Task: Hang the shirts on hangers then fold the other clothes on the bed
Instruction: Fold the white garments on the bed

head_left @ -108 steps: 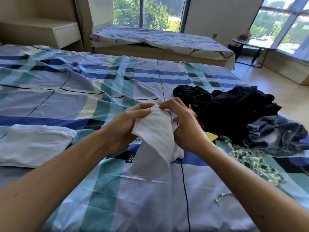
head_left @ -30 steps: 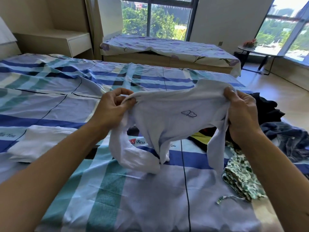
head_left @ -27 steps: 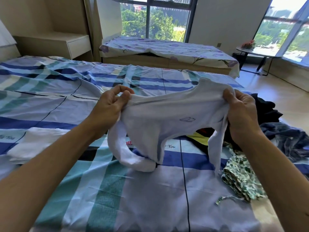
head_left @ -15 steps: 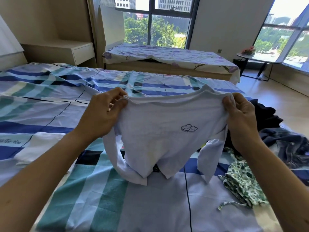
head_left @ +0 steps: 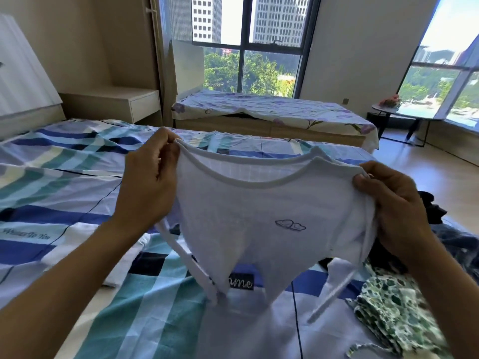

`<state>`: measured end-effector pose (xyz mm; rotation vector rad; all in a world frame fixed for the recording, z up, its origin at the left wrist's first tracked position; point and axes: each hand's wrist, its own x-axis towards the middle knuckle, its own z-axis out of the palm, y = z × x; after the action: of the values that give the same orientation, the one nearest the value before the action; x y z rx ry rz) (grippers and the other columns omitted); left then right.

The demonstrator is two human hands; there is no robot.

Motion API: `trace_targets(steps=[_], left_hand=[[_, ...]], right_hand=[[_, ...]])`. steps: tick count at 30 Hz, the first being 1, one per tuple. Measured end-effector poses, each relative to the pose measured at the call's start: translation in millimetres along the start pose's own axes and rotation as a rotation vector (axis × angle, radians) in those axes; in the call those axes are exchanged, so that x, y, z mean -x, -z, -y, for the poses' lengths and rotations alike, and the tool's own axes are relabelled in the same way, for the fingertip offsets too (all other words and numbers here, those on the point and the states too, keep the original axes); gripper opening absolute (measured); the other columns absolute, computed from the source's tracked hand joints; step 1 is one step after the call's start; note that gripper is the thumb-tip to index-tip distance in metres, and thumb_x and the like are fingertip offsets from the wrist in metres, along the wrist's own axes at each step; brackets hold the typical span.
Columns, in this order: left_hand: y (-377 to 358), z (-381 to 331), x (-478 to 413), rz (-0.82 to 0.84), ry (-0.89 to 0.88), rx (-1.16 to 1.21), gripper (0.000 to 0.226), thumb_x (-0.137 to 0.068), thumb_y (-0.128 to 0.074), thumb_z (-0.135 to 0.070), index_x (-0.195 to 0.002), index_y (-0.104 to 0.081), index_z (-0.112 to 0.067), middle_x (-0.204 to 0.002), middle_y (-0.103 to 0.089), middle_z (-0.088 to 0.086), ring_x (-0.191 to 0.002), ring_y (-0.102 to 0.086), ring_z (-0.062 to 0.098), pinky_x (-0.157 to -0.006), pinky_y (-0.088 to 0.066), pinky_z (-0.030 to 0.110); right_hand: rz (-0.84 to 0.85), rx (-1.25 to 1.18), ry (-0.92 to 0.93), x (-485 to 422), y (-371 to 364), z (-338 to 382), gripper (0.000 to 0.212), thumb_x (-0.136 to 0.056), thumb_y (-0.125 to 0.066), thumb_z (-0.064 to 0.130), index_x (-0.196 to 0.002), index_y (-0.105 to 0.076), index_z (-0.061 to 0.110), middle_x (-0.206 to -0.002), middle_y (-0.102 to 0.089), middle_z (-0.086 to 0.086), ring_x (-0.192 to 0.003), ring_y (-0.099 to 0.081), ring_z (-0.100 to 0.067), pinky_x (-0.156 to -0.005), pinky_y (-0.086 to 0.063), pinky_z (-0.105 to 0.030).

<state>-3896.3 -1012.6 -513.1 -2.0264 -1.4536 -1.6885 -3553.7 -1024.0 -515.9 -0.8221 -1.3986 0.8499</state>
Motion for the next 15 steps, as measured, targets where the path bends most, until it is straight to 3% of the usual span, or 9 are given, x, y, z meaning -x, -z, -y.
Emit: trace_targets(steps=[4, 7, 11, 13, 15], left_hand=[[40, -31, -35, 0.125, -0.164, -0.061, 0.018, -0.103, -0.048, -0.012, -0.095, -0.058, -0.025, -0.075, -0.058, -0.020, -0.075, -0.055, -0.008, -0.063, -0.034, 0.004], [50, -33, -67, 0.224, -0.210, -0.113, 0.015, -0.101, -0.052, -0.012, -0.095, -0.063, -0.022, -0.071, -0.056, -0.020, -0.071, -0.055, -0.015, -0.064, -0.035, 0.000], [1, 22, -74, 0.380, -0.135, -0.193, 0.010, -0.098, -0.059, -0.013, -0.097, -0.069, -0.015, -0.079, -0.063, 0.000, -0.071, -0.060, 0.014, -0.066, -0.039, 0.028], [-37, 61, -55, 0.505, 0.002, -0.321, 0.012, -0.096, -0.061, -0.018, -0.105, -0.068, -0.014, -0.090, -0.066, 0.005, -0.088, -0.065, 0.031, -0.071, -0.041, 0.032], [-74, 80, -20, 0.700, 0.116, -0.524, 0.034, -0.094, -0.061, -0.028, -0.127, -0.059, -0.018, -0.122, -0.062, 0.013, -0.112, -0.059, 0.036, -0.090, -0.048, 0.041]], right_hand=[[0.018, -0.043, -0.037, -6, 10, 33, 0.015, -0.092, -0.049, 0.001, -0.084, -0.059, 0.009, -0.065, -0.062, -0.001, -0.056, -0.056, -0.012, -0.051, -0.045, -0.014], [0.083, -0.005, -0.138, -18, 11, 34, 0.014, -0.092, -0.051, 0.003, -0.088, -0.062, 0.011, -0.065, -0.066, -0.001, -0.053, -0.059, -0.011, -0.050, -0.048, -0.015], [0.191, 0.154, -0.387, -33, 4, -19, 0.024, -0.093, -0.056, -0.005, -0.082, -0.066, 0.013, -0.068, -0.066, -0.004, -0.052, -0.059, -0.011, -0.047, -0.048, -0.016], [0.202, 0.341, -0.414, -36, 0, -69, 0.022, -0.093, -0.060, -0.007, -0.086, -0.067, 0.013, -0.074, -0.067, -0.007, -0.059, -0.060, -0.014, -0.052, -0.048, -0.018], [0.167, 0.609, -0.406, -31, 3, -124, 0.020, -0.089, -0.067, -0.002, -0.097, -0.067, 0.016, -0.079, -0.070, -0.003, -0.075, -0.065, -0.018, -0.064, -0.051, -0.024]])
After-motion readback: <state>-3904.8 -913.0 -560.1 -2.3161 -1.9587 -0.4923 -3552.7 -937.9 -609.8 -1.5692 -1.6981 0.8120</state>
